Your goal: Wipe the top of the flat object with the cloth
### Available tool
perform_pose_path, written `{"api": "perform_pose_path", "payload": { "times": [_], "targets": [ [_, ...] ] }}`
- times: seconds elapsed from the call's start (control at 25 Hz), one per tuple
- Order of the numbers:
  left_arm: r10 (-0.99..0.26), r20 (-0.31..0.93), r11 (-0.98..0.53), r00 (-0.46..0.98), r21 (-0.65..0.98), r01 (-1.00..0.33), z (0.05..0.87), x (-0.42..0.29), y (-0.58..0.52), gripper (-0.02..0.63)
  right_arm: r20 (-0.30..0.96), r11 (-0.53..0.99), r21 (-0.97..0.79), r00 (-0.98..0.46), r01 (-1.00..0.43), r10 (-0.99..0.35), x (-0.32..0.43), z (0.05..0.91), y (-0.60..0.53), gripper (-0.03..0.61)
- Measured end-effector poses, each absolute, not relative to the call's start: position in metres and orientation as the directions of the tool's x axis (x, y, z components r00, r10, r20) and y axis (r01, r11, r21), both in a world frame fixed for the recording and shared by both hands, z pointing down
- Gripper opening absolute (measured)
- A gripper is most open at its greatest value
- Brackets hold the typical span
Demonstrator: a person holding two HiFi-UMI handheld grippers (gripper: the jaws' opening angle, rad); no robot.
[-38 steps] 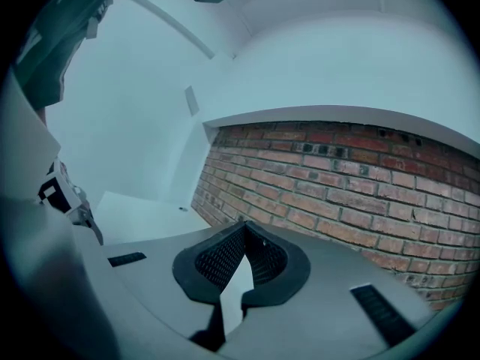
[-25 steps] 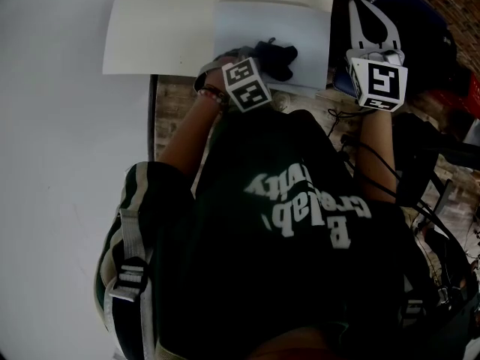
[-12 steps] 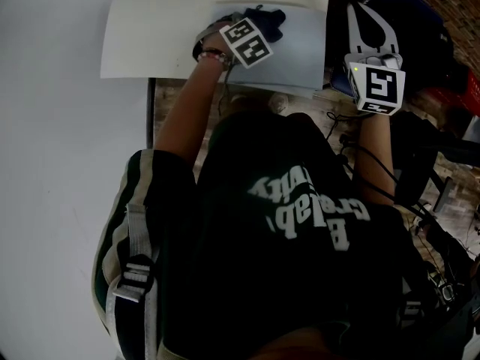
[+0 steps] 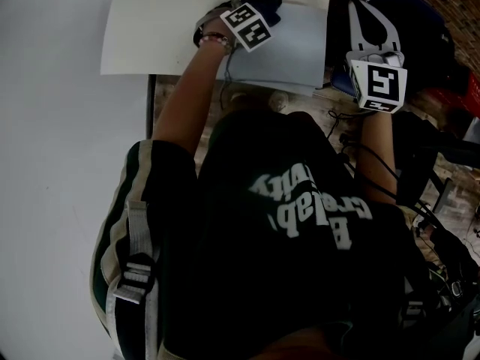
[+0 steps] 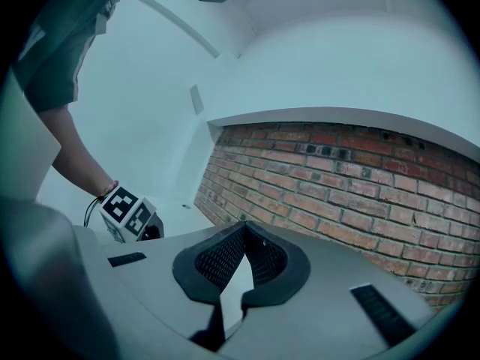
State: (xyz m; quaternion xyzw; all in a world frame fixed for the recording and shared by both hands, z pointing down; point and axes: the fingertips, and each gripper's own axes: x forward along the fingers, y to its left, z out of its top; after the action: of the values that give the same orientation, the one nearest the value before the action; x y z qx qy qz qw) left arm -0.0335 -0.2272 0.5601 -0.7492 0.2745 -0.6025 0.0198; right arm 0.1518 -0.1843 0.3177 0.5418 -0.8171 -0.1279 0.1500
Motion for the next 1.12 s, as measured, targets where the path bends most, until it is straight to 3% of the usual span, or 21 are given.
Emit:
{"api": "perform_pose_path", "payload": {
  "times": [0.52,0.84,1.12],
  "targets": [
    [-0.365,0.92,-0.888,0.139,-0.3,-0.349,0.555,-0.056,-0.135,0.075,0.095,0.427,0.358,-0.422,-0.83,-0.902,0.129,0.316,-0.19,-0.006],
    [-0.301,0.938,-0.898,0.17,-0.219,-0.381,0.554,-0.07,-0.059,0.075,0.093,0.459,0.348,-0.457,-0.818,-0.885,0.107,0.316,-0.194,-0.006],
    [-0.282,0.938,-0.887,0.199,-0.176,-0.427,0.553,-0.075,-0.056,0.075,0.087,0.488,0.318,-0.487,-0.813,-0.869,0.093,0.316,-0.196,-0.006]
  ]
}}
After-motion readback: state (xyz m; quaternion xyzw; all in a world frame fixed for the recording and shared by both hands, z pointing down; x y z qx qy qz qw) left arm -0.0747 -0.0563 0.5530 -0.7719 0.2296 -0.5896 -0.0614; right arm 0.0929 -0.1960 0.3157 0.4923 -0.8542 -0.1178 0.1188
